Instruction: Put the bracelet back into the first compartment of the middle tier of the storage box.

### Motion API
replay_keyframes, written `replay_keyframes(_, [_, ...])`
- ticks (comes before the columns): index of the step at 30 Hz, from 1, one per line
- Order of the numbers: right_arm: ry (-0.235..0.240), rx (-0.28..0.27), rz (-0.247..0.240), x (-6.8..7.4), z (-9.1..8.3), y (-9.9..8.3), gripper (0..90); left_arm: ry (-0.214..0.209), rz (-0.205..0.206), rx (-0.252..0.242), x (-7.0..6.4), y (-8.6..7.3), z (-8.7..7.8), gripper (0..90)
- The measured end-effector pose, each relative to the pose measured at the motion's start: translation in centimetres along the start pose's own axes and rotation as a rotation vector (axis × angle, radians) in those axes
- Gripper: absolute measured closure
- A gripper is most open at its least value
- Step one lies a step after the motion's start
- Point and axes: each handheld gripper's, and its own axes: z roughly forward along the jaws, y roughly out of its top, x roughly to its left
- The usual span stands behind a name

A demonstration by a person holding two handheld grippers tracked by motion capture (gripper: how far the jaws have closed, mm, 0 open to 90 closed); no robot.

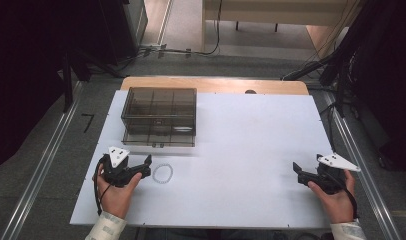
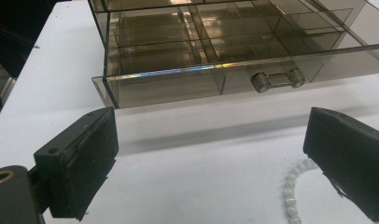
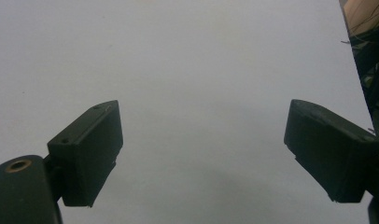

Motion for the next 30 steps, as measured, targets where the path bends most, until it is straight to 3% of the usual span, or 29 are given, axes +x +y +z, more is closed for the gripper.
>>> replay_keyframes(30, [0.011, 0.006, -0.017, 0.3, 0.2, 0.0, 9.6, -0.046, 0.073, 0.055, -1.2, -0.3, 0.7, 4.1])
